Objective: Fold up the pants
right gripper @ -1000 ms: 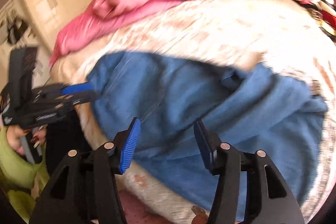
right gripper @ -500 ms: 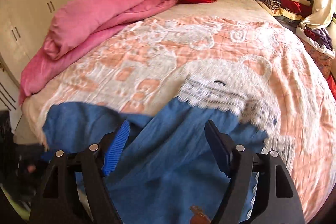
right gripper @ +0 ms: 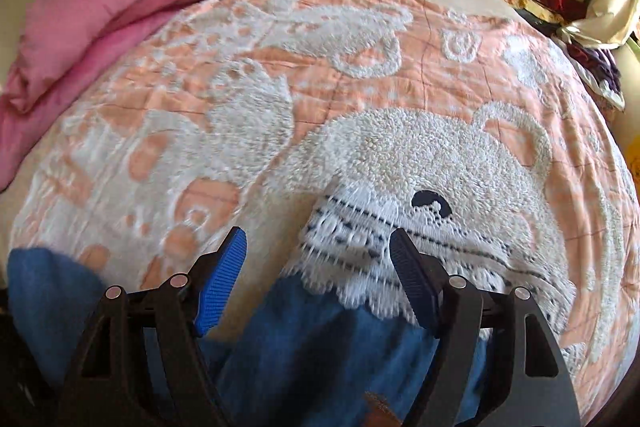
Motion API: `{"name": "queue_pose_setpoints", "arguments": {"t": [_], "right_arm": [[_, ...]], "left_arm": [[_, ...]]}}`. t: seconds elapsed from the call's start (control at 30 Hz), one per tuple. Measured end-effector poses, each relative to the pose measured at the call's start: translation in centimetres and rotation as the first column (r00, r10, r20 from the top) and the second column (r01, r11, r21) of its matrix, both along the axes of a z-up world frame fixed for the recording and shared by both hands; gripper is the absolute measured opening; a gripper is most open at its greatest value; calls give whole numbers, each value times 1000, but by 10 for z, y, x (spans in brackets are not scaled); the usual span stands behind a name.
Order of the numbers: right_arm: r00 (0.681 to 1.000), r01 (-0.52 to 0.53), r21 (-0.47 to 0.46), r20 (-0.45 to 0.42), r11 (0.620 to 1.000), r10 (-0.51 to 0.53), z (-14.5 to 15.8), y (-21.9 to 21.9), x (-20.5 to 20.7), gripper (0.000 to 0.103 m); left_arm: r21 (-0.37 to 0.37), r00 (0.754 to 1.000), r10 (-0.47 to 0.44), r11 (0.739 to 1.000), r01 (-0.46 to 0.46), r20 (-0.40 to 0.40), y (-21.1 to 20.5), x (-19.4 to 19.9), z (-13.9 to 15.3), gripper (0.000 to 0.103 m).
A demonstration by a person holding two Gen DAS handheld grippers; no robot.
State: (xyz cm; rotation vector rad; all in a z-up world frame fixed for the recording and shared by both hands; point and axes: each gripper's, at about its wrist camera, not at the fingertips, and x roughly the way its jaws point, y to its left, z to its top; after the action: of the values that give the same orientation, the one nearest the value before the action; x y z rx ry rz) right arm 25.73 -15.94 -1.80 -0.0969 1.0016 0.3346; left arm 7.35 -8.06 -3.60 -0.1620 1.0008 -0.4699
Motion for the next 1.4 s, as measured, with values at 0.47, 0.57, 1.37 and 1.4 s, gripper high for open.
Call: {"name": "queue_pose_setpoints", "arguments": {"t": [0.47, 0.57, 1.37, 1.4], "right_arm": [[990, 108, 243, 57, 964, -126, 37, -93, -35, 9], [986, 124, 296, 74, 947, -152, 53, -126, -65, 9], [929, 371, 373, -171, 851, -329, -14, -235, -249, 9], [928, 372, 368, -167, 852, -333, -14, -236, -249, 9]], "left_arm": [[82, 996, -7, 997, 0, 87, 2, -7, 13, 6], [115, 993, -7, 993, -7, 115, 0, -10, 17, 15], [254, 962, -246, 944, 211, 116, -32, -67, 10, 0], [258, 961, -254, 941, 219, 111, -34, -68, 8, 0]]}}
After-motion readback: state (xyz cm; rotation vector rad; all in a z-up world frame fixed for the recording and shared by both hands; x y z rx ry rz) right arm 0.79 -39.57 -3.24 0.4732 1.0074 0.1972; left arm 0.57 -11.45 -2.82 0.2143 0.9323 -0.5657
